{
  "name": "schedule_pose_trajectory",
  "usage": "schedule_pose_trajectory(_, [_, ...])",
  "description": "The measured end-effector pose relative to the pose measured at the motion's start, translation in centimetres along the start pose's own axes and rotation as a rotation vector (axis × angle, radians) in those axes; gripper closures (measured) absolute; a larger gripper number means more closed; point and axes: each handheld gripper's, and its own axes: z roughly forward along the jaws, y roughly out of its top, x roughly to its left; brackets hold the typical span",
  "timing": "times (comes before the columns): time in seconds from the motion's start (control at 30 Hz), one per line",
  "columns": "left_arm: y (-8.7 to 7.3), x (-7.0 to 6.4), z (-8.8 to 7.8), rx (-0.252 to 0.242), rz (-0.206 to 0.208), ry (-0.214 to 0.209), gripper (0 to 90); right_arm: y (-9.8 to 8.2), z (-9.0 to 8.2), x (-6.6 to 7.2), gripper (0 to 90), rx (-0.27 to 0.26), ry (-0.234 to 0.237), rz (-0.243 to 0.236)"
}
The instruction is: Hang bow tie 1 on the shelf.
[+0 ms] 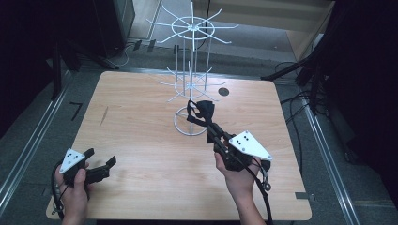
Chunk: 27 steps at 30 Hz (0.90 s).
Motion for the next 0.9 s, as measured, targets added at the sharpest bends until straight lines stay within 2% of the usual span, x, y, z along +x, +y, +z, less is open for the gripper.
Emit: schedule_pose_trajectory(0.9, [0.0, 0.0, 0.0, -0.003, -0.004, 0.0, 8.1, -0.5, 2.3, -0.6, 81.1, 0.034, -0.025, 0.016])
